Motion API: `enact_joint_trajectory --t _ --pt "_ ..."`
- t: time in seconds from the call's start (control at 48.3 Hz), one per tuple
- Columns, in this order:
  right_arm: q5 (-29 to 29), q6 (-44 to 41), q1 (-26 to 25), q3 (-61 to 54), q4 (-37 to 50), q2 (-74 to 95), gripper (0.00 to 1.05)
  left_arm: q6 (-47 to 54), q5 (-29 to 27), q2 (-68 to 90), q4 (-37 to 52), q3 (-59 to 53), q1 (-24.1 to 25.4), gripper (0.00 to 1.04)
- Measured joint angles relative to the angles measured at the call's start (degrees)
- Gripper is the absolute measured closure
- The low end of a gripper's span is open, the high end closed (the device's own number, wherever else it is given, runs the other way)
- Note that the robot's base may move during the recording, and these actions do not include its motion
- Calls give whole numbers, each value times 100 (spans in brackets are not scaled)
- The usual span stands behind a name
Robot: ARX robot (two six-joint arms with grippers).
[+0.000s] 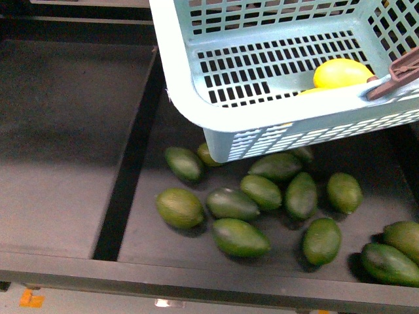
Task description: Pick lemon and mango into basket
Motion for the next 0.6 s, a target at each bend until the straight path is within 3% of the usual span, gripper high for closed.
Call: enact_joint_trajectory --t 0.6 --pt "-37 0 -4 -2 -2 4 9 9 -146 -4 0 0 107 98"
